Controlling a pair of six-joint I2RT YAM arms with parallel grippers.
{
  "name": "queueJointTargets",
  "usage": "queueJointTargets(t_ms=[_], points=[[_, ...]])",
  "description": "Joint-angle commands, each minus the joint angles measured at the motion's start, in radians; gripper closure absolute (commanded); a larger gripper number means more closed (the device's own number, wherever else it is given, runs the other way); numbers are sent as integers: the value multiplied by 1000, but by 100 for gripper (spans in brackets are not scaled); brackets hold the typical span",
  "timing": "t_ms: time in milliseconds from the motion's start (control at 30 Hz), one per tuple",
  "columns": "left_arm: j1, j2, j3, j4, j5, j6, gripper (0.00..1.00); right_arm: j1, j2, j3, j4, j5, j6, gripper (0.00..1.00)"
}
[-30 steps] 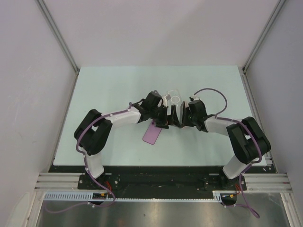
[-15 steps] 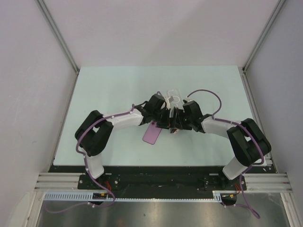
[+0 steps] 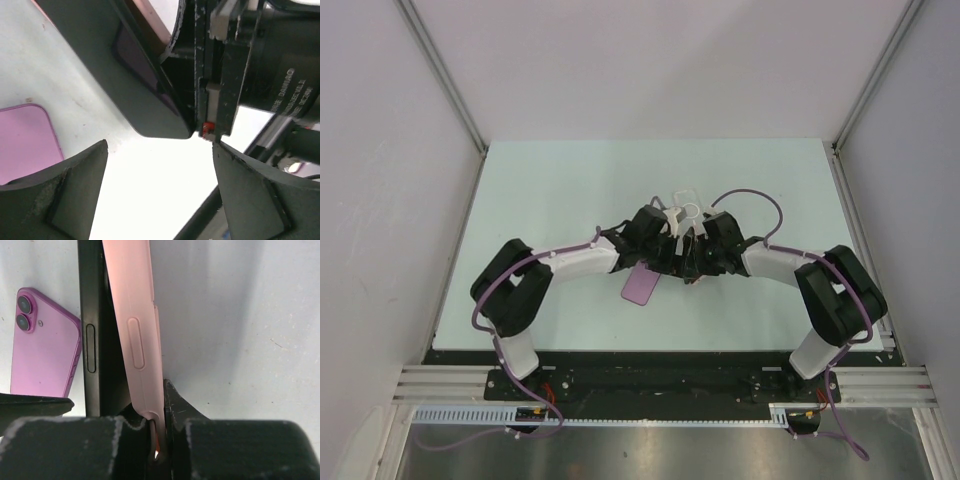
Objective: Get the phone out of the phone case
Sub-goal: Remove the phone case from the phone.
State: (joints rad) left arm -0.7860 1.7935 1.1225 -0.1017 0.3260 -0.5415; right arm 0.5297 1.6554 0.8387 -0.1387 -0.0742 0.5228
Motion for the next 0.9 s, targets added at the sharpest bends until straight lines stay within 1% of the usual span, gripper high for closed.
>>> queueJointTargets(t_ms=[0, 67, 133, 233, 333, 400, 500, 633, 733, 800, 867], points=[[-31, -68, -29, -33, -148, 175, 11, -11, 12, -26, -194, 17, -29, 100], [-62, -85, -35, -29, -188, 239, 11, -20, 0, -24, -200, 7, -30, 100], [-90, -106, -58, 0, -275, 270, 10, -28, -14, -24, -211, 5, -33, 100], [-128, -153, -133, 98, -393, 313, 9, -42, -34, -21, -223, 1, -37, 100], [-160, -190, -200, 236, -384, 365, 9, -56, -45, -20, -228, -9, -41, 100], [-174, -209, -239, 322, -398, 374, 9, -65, -49, -15, -229, -16, -41, 100], [-199, -203, -253, 376, -397, 374, 10, -73, -57, -10, -233, -25, -40, 100], [-219, -195, -257, 413, -393, 365, 9, -73, -65, 2, -243, -24, -41, 100], [-223, -187, -244, 410, -401, 341, 8, -71, -89, 5, -252, -18, -37, 100], [-220, -183, -224, 373, -433, 330, 8, -66, -117, 5, -248, -22, -29, 100], [-213, -189, -210, 324, -452, 304, 7, -59, -129, 22, -277, 29, -27, 100]])
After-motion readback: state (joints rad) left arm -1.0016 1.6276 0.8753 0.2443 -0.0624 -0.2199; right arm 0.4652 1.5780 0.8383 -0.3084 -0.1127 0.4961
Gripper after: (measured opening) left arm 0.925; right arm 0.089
